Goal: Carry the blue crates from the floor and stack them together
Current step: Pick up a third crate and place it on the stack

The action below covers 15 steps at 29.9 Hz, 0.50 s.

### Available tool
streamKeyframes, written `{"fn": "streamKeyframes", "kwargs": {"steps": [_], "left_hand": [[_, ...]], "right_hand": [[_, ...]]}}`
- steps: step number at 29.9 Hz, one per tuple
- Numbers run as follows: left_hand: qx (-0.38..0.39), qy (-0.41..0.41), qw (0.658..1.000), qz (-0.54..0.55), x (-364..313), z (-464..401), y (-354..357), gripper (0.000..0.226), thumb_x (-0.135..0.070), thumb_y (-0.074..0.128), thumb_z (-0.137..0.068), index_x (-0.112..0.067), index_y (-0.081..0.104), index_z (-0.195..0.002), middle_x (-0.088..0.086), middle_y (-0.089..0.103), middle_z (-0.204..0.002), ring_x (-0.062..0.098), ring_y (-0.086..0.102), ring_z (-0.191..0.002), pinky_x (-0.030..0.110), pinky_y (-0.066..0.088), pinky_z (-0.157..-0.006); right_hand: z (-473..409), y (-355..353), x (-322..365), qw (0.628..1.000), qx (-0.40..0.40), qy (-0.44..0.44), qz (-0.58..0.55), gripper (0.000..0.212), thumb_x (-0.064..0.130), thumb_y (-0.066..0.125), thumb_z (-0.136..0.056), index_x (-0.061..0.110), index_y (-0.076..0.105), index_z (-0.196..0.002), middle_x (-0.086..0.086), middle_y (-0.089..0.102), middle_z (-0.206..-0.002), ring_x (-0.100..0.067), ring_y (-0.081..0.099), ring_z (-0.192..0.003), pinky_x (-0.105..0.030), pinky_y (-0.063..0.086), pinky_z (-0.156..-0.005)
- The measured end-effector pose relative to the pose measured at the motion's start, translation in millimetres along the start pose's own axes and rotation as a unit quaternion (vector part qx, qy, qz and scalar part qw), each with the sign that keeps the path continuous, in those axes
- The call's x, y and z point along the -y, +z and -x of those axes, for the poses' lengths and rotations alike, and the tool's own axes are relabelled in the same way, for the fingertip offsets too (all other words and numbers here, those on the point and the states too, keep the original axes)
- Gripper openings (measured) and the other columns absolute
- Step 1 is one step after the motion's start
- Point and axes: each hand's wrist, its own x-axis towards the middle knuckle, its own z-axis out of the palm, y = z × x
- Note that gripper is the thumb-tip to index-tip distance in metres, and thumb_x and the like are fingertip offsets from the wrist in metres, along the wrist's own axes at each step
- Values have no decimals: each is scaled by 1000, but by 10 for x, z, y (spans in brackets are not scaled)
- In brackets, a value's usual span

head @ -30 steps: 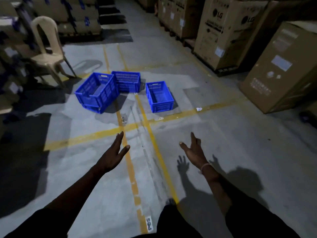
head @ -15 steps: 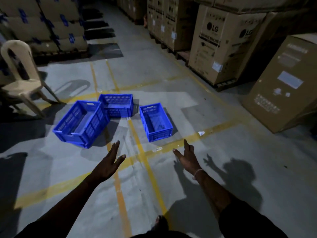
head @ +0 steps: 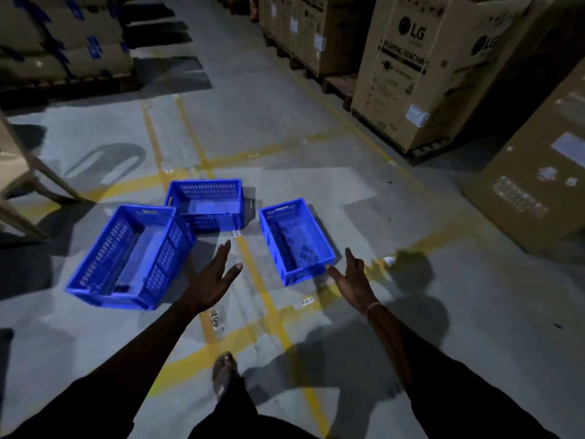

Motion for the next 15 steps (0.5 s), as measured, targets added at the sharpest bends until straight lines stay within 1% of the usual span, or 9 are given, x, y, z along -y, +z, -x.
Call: {"fn": "streamKeyframes", "kwargs": {"steps": [2,4,6,9,12,13,15], "left_hand": [[32,8,999,12,250,-552,-242,77,-63,41,-98,-37,3,-160,-17,2,-166,1,2,-150,33,8,-123],[67,9,998,14,435,-1004,-461,77,-66,42,-96,-43,2,-158,-25,0,-162,5,4,-153,41,14,-125],[92,13,996,4,549,-1458,-669,78,-64,44,-96,-41,3,-159,-28,0,-158,7,6,-153,42,17,-125],[123,34,992,-22,505,-2057,-897,76,-57,45,-97,-34,7,-159,-23,6,-157,10,9,-153,40,18,-124],[150,47,987,-36,456,-2644,-988,71,-45,49,-101,-29,12,-160,-14,12,-163,5,11,-148,30,18,-122],[157,50,986,-37,443,-2815,-998,72,-43,49,-101,-26,12,-160,-10,12,-165,5,12,-148,30,19,-122],[180,56,981,-50,445,-3212,-985,74,-45,49,-101,-24,11,-161,-6,10,-167,11,13,-152,37,20,-124]], "right_hand": [[-388,251,174,1000,-13,22,-9,83,48,62,-95,22,16,-160,-11,23,-155,-29,45,-135,-25,34,-93],[-667,441,332,999,-26,42,-15,84,49,62,-95,21,16,-160,-12,22,-156,-30,44,-137,-27,35,-96],[-970,624,497,997,-50,59,-25,84,46,64,-94,20,19,-159,-14,25,-153,-32,44,-137,-30,37,-101],[-1305,797,692,992,-79,85,-38,84,45,65,-94,16,21,-159,-16,31,-150,-31,42,-137,-32,34,-108],[-1608,905,815,987,-109,99,-71,89,50,66,-90,12,23,-158,-18,36,-144,-33,41,-138,-31,32,-109],[-1689,924,836,985,-117,102,-80,90,51,66,-89,12,24,-158,-19,37,-143,-33,42,-136,-31,34,-107],[-1920,959,841,982,-119,118,-86,85,45,65,-93,12,22,-158,-19,35,-145,-32,43,-136,-30,35,-104]]}}
